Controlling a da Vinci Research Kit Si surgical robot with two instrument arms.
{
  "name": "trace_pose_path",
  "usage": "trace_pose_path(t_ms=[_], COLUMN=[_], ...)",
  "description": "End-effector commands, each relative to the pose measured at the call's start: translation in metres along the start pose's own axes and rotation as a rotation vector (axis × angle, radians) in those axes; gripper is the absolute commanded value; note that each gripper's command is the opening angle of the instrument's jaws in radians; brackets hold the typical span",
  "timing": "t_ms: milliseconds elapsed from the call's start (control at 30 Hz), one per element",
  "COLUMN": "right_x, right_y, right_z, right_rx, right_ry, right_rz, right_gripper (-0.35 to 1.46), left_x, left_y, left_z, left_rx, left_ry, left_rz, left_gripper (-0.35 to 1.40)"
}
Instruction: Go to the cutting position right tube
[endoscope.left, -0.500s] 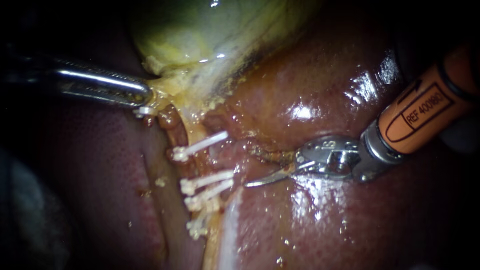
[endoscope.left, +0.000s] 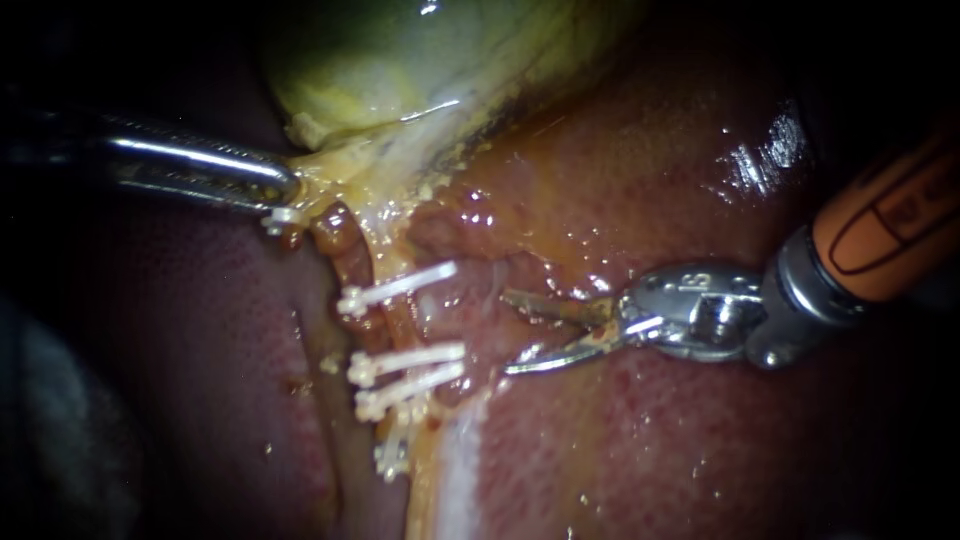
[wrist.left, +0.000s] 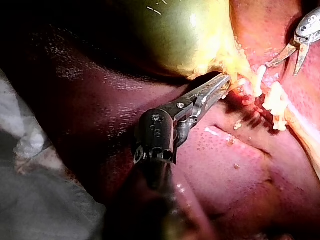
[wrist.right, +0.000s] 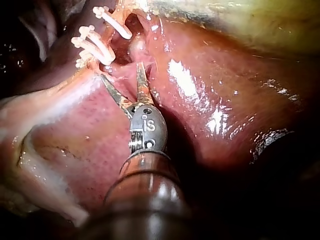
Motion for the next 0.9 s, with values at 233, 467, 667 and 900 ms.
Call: trace_pose_path(t_ms=[233, 467, 667, 900], right_x=[0.0015, 0.0019, 0.0018, 0.0016], right_y=[-0.0010, -0.0005, 0.0000, 0.0009], right_z=[0.0001, 0.0017, 0.0033, 0.0047], right_rx=[0.018, 0.045, 0.077, 0.116], right_ry=[0.026, 0.017, 0.002, -0.021], right_rz=[0.004, 0.076, 0.153, 0.210], right_gripper=[1.33, 1.33, 1.30, 1.30], left_x=[0.0000, 0.0000, 0.0000, 0.0000], left_y=[0.0000, 0.0000, 0.0000, 0.0001], left_z=[0.0000, 0.0000, 0.0000, 0.0000], left_rx=[-0.001, -0.001, 0.000, 0.000], left_ry=[0.000, 0.000, 0.000, 0.000], left_rz=[0.000, 0.000, 0.000, 0.000], left_gripper=[-0.35, -0.35, -0.35, -0.35])
